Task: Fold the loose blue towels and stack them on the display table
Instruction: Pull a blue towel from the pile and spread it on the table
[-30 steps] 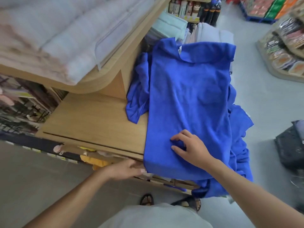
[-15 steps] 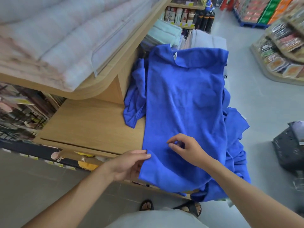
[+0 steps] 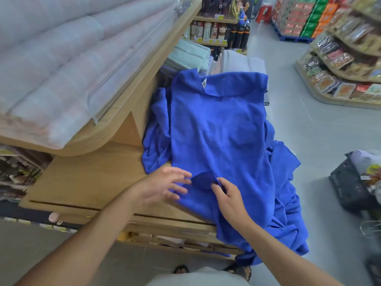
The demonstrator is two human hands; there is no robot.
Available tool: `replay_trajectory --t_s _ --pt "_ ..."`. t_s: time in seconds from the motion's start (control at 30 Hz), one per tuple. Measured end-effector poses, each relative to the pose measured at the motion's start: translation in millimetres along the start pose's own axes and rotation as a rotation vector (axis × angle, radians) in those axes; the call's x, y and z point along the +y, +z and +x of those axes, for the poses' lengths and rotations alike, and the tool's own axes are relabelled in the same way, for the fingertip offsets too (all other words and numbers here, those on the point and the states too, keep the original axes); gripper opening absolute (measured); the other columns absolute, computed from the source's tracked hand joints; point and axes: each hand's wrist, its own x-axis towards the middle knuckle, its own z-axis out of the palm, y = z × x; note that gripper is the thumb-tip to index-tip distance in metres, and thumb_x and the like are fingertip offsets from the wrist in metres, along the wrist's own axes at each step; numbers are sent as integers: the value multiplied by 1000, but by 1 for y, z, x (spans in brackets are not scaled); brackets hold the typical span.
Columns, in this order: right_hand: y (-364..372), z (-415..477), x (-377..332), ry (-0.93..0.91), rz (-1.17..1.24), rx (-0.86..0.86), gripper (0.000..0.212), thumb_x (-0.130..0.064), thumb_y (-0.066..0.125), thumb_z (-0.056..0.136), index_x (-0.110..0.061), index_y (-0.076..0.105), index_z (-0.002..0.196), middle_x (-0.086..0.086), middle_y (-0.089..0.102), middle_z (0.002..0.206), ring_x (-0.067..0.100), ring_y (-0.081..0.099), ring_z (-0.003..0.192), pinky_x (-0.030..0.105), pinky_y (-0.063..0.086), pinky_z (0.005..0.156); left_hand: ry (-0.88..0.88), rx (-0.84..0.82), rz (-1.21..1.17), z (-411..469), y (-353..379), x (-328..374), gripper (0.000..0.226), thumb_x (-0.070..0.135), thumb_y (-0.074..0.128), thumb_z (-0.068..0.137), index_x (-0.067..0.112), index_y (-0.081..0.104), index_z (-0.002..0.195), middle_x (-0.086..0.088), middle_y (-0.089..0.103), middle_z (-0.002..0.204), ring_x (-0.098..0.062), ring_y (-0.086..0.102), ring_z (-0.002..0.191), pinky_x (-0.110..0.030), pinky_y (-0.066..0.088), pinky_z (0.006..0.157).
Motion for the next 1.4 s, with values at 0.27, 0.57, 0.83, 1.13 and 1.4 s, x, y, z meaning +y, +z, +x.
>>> replay_trajectory --t_s 0.27,0.57,0.83,1.13,1.4 --pt "-12 13 1 138 128 -87 22 -13 51 104 4 62 95 16 67 88 19 60 84 44 51 82 624 690 578 102 -43 134 34 3 53 93 8 67 123 -13 67 124 -26 64 111 -22 44 97" --pt "-15 14 2 178 144 -91 26 -17 51 106 3 59 91 2 62 80 12 58 78 28 48 73 518 833 600 189 -76 207 46 26 47 100 7 48 142 -18 56 143 -34 52 132 -37 39 106" --pt "-18 14 -1 98 145 -108 45 -31 52 107 -1 37 77 5 33 75 20 32 71 36 30 67 660 728 730 162 -67 211 28 40 72 78 14 65 83 -2 63 76 -18 53 70 -31 42 65" --pt "-26 6 -2 176 310 -199 36 -35 58 104 0 66 102 15 71 97 25 67 93 40 53 87 1065 591 660 84 -22 164 22 30 74 90 9 75 95 12 65 74 2 55 67 -10 42 69" --pt "-46 3 -73 -70 365 -186 16 -16 58 101 -17 74 99 4 76 98 16 71 93 27 57 82 736 215 224 43 21 102 16 10 68 96 24 74 93 17 73 75 5 61 67 -18 51 56"
